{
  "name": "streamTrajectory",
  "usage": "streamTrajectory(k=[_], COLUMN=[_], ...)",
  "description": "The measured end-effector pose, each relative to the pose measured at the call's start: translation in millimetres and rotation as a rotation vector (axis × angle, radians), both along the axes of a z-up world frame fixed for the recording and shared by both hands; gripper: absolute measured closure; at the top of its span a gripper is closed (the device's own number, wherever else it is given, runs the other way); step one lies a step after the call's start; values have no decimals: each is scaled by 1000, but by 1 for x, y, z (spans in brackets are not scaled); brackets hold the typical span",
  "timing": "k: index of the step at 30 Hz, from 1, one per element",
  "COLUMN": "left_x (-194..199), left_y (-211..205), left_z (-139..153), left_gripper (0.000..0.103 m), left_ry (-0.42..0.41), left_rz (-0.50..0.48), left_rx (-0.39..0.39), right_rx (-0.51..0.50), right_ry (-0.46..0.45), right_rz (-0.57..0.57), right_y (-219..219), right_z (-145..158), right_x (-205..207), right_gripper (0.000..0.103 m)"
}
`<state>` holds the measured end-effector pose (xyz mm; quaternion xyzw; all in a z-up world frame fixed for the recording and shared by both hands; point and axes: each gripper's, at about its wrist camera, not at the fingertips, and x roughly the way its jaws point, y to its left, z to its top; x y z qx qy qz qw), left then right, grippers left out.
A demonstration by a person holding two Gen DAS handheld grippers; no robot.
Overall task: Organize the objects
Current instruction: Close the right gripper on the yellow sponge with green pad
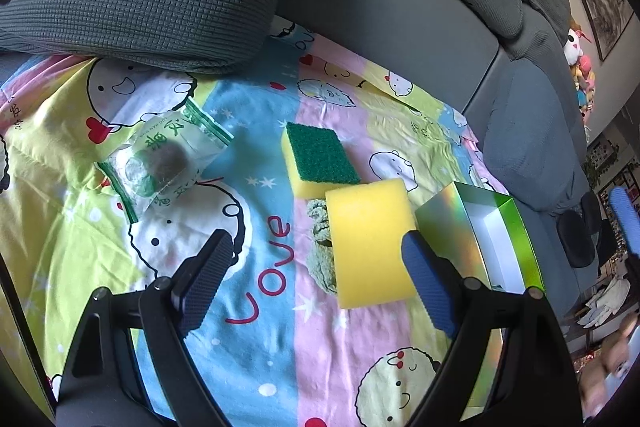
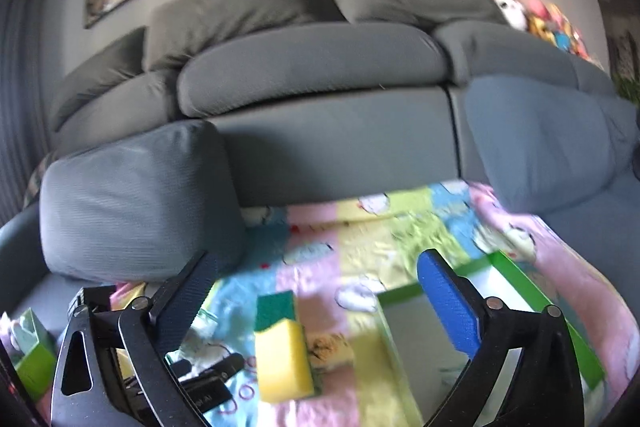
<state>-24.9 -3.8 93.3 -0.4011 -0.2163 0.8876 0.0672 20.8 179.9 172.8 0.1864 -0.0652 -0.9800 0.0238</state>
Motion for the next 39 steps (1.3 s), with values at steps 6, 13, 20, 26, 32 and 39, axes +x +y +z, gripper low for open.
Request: streamTrajectory(k=[6,13,20,26,32,39], left_x=[-2,-7,-9,-9,-11,-12], left_y=[1,2,6,8,8,12], left_z=[-6,-16,-20,-22,-28,-31], left_gripper=[17,17,18,19,19,19], left_ry=[-18,-59,-84,-102,-139,-157], left_rz=[12,22,-3,-22,-27,-40], left_rx=[-17,7,19,27,50,62], right_rx=[-235,-311,-226,-224,-270,-335], right_ry=[-127,-213,-306,-406,-447,-494], right_rz=[83,20,2,28,52,74], right_y=[18,33,24,22,28,33], right_z=[-32,-59,-75,-95,-102,-110], right_x=[-25,-33,-46,-57,-61,-66], right_gripper=[2,2,36,46,46,44])
